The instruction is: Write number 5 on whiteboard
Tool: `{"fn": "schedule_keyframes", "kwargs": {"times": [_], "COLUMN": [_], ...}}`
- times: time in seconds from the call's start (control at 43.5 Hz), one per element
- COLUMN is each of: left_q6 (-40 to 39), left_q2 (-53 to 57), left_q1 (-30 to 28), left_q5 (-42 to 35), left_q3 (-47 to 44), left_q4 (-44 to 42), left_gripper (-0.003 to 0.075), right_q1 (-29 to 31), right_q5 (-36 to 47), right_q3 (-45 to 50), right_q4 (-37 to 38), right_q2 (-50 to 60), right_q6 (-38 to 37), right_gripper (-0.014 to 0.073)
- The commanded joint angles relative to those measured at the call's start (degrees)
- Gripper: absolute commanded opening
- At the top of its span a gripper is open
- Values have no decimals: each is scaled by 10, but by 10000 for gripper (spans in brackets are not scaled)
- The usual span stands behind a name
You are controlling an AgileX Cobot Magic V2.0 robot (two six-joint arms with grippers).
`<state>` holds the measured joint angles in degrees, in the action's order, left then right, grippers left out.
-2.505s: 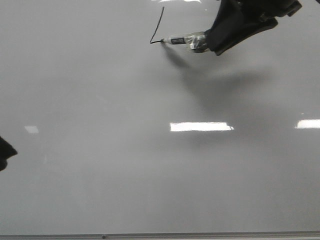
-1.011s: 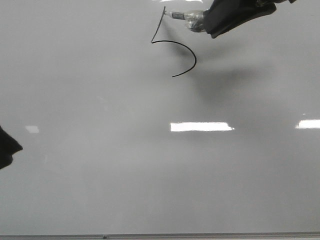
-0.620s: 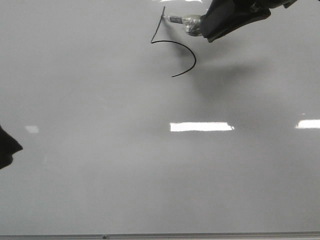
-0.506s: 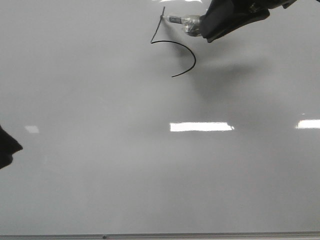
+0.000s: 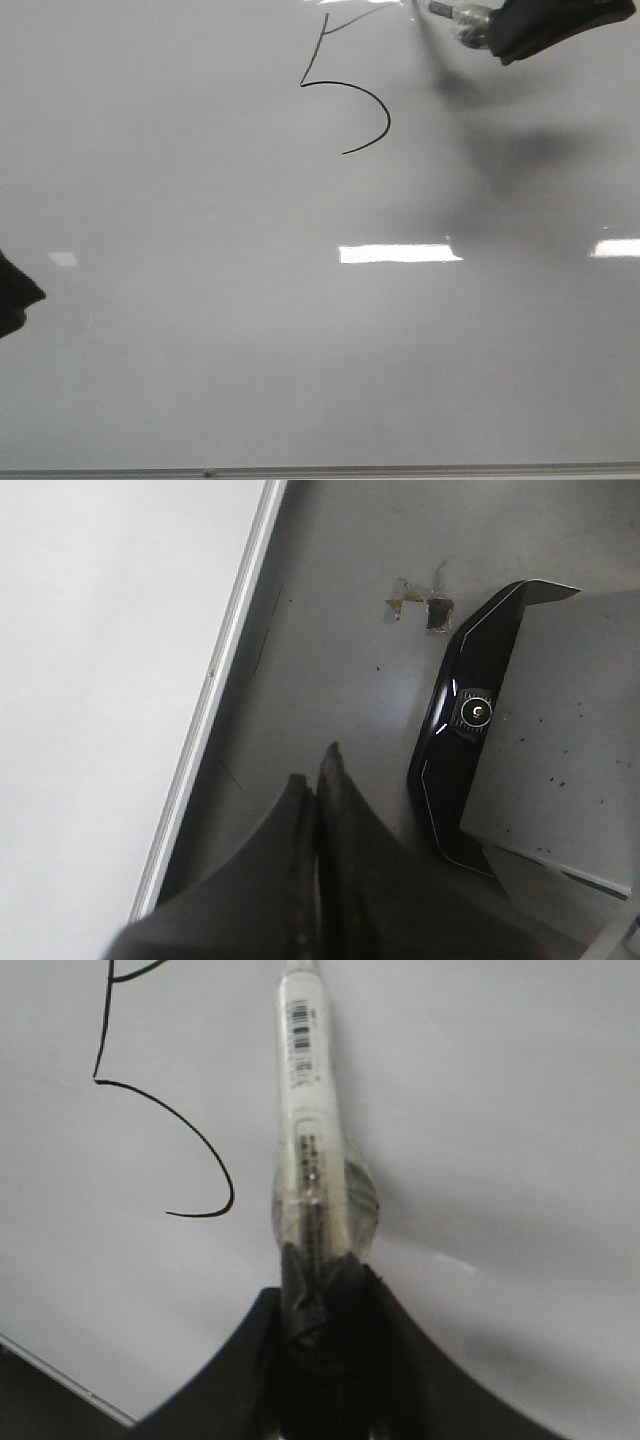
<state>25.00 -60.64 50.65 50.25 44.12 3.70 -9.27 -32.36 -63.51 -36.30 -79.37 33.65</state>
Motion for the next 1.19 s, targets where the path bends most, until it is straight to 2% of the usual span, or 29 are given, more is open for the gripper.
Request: {"fn": "schedule_keyframes", "kwargs": {"times": [0.0,0.138,0.23,0.276,0.345,0.391,0.437,0.46,0.506,0.574,0.666,0.896,1.034,1.172], "left_q6": [-4,-4,-2,-2,-2,-2,-2,-2,-2,10,37,95,129,133], "left_q2": [11,11,11,11,11,11,11,11,11,11,11,11,9,1], "left_q1": [3,3,3,3,3,3,3,3,3,3,3,3,3,3], "left_q5": [-24,-24,-15,-5,13,20,24,24,24,24,22,-12,-27,-27], "left_q3": [17,17,25,37,60,77,95,99,114,129,142,151,151,151], "left_q4": [6,7,7,7,7,7,7,7,7,7,7,13,44,50], "left_gripper": [-20,-20,-10,22,112,210,348,384,510,602,599,483,471,471], "right_q1": [-9,-47,-68,-79,-102,-119,-134,-146,-169,-204,-252,-355,-393,-405], "right_q5": [-10,-47,-98,-129,-168,-182,-189,-191,-196,-202,-197,-166,-143,-131], "right_q3": [-15,-15,-15,-15,-15,-15,-15,-15,-15,-15,-15,-15,-15,-15], "right_q4": [-13,18,87,124,168,184,194,196,199,199,199,199,199,199], "right_q2": [45,83,101,104,104,104,104,104,104,104,104,104,104,104], "right_q6": [26,77,98,102,104,104,104,106,113,127,130,130,130,130], "right_gripper": [-63,-63,-63,-63,-63,-63,-63,-63,-63,-63,-63,-63,-63,-63]}}
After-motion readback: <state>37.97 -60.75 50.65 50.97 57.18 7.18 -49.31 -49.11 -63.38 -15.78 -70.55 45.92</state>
